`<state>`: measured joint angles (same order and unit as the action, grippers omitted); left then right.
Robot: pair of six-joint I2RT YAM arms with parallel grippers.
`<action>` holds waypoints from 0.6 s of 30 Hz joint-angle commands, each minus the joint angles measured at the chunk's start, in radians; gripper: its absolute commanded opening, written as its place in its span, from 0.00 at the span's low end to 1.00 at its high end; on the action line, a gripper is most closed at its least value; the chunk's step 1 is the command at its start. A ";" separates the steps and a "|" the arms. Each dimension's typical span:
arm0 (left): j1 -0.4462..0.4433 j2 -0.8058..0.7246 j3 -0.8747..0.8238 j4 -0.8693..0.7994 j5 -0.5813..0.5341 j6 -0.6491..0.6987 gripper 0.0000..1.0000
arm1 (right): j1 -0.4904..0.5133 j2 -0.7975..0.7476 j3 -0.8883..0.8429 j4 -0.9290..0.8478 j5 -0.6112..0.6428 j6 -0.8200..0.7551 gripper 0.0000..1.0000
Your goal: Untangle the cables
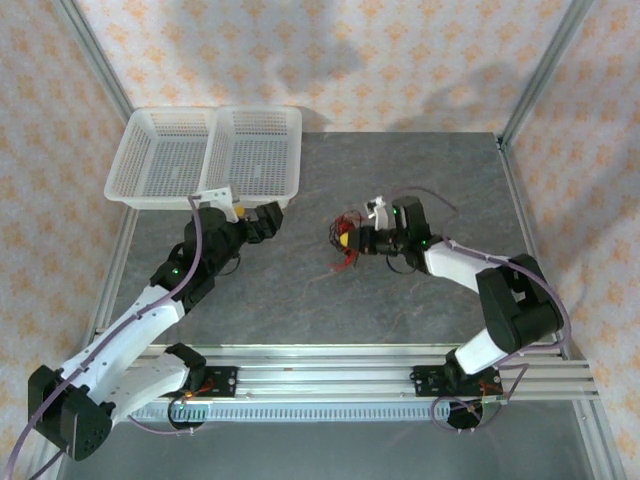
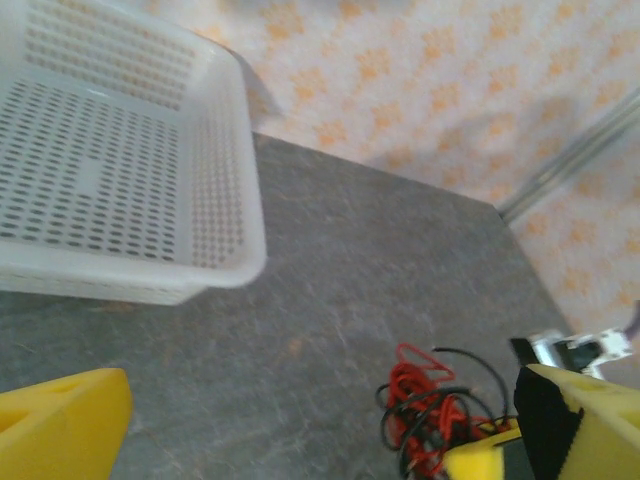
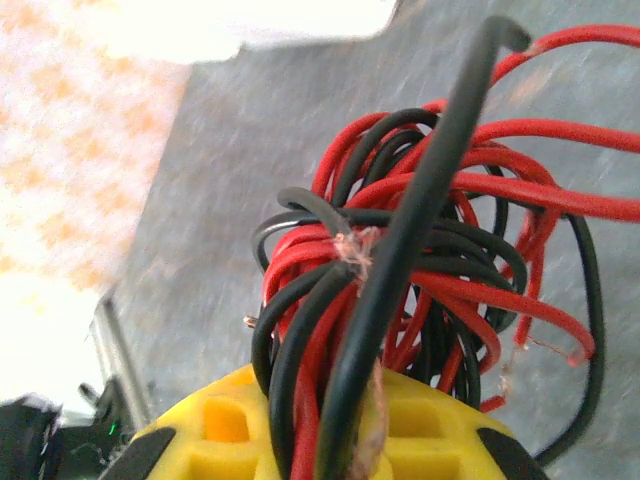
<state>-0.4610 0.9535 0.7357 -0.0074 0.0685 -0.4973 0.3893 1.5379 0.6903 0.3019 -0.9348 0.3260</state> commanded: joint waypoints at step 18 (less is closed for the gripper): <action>-0.273 0.382 0.001 0.074 -0.066 -0.061 0.96 | -0.189 -0.026 -0.445 0.422 0.122 0.424 0.00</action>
<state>-0.7162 1.2819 0.6918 0.0246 0.0402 -0.5396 0.2649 1.5219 0.3058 0.7216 -0.9016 0.6895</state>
